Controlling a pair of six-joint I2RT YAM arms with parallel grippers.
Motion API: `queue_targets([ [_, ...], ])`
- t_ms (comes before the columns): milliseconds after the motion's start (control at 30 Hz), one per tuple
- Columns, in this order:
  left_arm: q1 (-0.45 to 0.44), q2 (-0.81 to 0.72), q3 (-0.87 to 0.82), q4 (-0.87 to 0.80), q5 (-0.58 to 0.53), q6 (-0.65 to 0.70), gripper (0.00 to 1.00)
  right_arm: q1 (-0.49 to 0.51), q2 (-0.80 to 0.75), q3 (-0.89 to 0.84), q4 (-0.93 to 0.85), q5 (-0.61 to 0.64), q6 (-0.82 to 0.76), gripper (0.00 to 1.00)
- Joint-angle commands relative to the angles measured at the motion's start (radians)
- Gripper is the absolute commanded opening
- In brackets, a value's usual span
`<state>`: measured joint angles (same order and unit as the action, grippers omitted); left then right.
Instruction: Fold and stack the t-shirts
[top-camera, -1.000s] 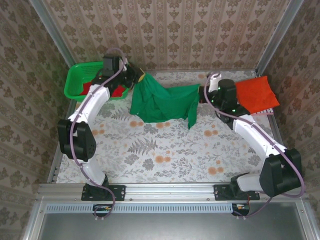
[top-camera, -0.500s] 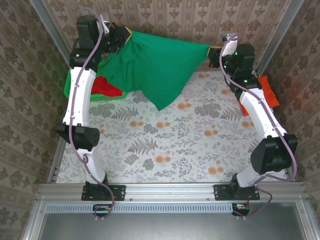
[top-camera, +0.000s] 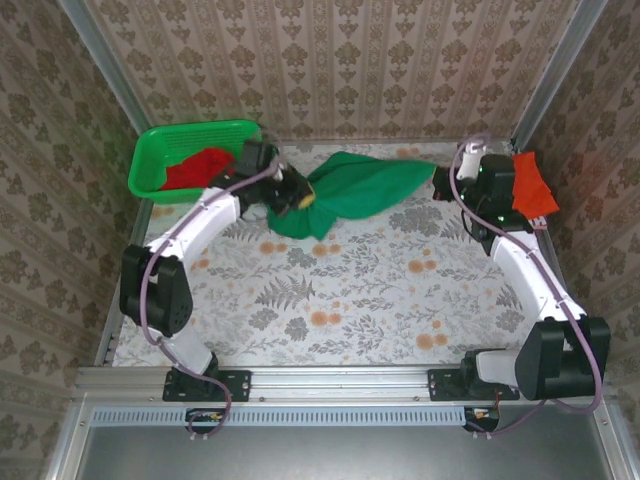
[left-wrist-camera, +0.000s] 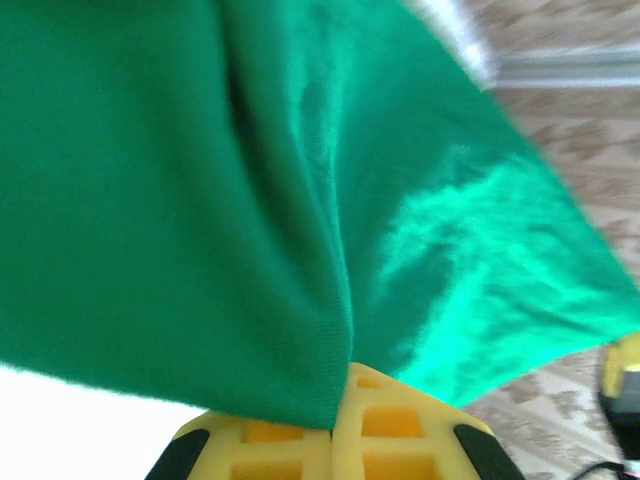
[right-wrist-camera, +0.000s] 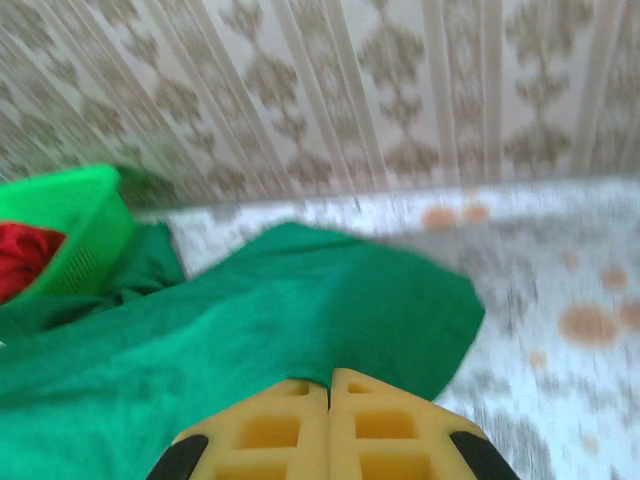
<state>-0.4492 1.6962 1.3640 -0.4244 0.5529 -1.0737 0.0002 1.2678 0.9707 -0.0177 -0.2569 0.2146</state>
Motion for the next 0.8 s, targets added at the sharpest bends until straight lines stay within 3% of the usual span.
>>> queue_targets([
  [0,-0.041,0.004,-0.059,0.075,0.028,-0.056,0.02,-0.005,-0.031,-0.046,-0.064,0.038,0.055,0.00],
  [167,-0.072,0.159,0.097,-0.055,0.033,0.036,0.05,-0.004,0.039,-0.027,-0.096,0.051,0.053,0.00],
  [467,-0.087,0.474,0.497,-0.115,0.082,0.066,0.27,-0.009,0.223,0.104,-0.139,0.150,0.000,0.00],
  [500,-0.093,0.493,0.529,-0.124,0.082,0.065,0.32,-0.012,0.238,0.120,-0.143,0.154,0.000,0.00],
  [533,-0.098,0.501,0.540,-0.124,0.082,0.061,0.44,-0.015,0.248,0.130,-0.143,0.153,0.001,0.00],
  [600,-0.107,0.477,0.509,-0.100,0.066,0.058,0.77,-0.018,0.262,0.139,-0.142,0.150,0.007,0.00],
  [700,-0.115,0.371,0.384,-0.049,0.008,0.071,0.98,-0.020,0.266,0.137,-0.137,0.137,0.014,0.00],
  [767,-0.120,0.271,0.279,-0.023,-0.058,0.085,1.00,-0.022,0.266,0.130,-0.134,0.129,0.015,0.00],
])
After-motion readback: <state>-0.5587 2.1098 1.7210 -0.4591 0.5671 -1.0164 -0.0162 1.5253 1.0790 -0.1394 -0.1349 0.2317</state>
